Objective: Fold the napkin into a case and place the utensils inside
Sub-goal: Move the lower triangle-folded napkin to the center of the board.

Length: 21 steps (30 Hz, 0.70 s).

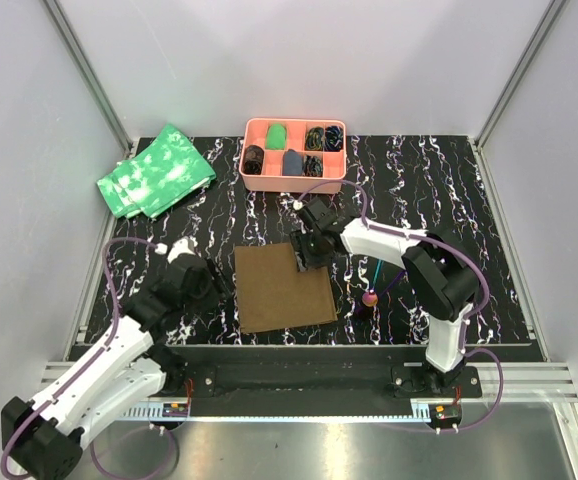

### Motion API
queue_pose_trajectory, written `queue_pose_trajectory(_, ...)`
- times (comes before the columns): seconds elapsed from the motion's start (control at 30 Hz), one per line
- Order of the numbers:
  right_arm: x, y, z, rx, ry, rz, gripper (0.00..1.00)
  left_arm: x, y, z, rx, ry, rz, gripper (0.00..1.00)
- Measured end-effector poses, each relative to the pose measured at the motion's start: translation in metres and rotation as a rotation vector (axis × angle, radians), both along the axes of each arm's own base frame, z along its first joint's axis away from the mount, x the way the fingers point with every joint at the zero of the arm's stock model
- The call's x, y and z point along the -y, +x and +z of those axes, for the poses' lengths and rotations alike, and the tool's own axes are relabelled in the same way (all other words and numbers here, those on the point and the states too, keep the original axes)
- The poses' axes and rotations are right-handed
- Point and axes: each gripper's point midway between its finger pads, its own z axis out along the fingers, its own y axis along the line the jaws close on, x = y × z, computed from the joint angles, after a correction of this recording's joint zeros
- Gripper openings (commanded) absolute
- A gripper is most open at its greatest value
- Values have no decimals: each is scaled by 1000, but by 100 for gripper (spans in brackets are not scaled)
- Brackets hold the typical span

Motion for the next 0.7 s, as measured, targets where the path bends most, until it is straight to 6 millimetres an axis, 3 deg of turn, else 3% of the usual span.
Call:
queue_pose_trajectory(0.13, 7, -9, 11, -17, -19, -46, 80, 0, 19, 11, -11, 9, 16, 60)
queue_pose_trajectory(0.27, -5, -25, 39, -8, 29, -70, 81, 1, 49, 16, -34, -54, 38, 59)
queue_pose_trajectory(0.4, -39, -44, 54, -15, 57, -79, 81, -9, 54, 27, 5, -82, 67, 61)
queue_pose_trajectory(0.6, -99, -55, 58, -22, 76, -134, 79, -19, 45, 84, 177, -118, 89, 63)
queue_pose_trajectory(0.7, -119, -53, 53, -10, 63, -161, 73, -23, 41, 100, 209, -115, 97, 65)
